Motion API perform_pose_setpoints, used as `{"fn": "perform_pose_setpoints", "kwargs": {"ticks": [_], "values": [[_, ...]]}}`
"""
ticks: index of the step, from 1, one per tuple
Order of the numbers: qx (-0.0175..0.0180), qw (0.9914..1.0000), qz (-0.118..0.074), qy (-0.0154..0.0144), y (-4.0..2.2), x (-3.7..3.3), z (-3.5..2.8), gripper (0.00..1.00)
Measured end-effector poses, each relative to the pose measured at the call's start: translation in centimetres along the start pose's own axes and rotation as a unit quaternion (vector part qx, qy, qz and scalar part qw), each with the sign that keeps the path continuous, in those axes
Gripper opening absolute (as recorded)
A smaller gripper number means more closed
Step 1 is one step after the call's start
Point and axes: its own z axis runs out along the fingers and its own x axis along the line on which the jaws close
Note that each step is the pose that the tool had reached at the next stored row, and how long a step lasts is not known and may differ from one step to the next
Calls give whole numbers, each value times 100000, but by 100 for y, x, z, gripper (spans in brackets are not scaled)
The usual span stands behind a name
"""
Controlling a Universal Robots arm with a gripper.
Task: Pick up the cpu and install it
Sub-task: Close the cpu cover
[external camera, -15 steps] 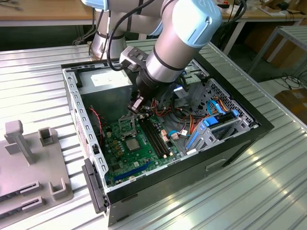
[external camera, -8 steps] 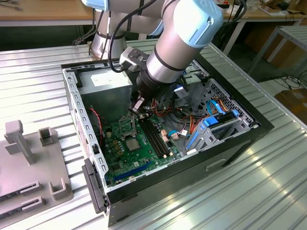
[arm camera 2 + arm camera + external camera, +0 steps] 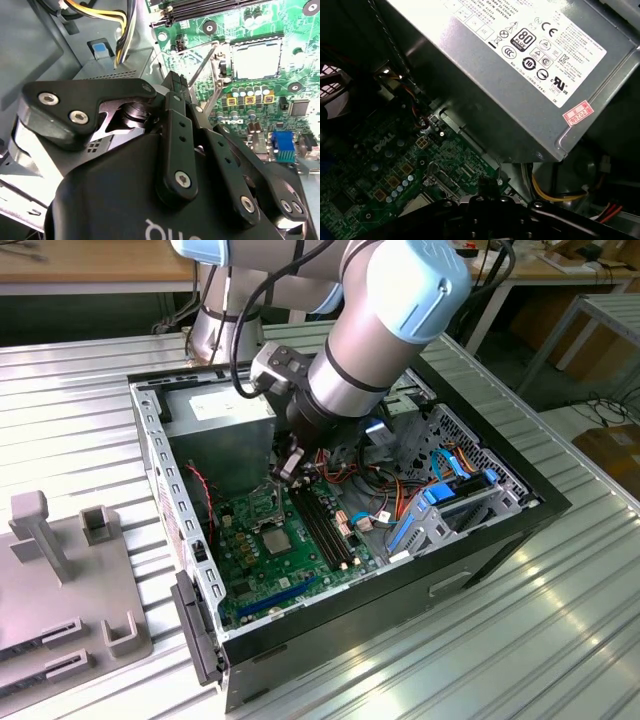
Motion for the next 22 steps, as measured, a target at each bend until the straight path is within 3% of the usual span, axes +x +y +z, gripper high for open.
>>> {"fn": "perform_pose_setpoints", "kwargs": {"ticks": [12, 22], "values": [[-3, 100000, -57, 19, -18, 17, -6, 11], [-3, 100000, -56, 15, -81, 79, -27, 11]]}}
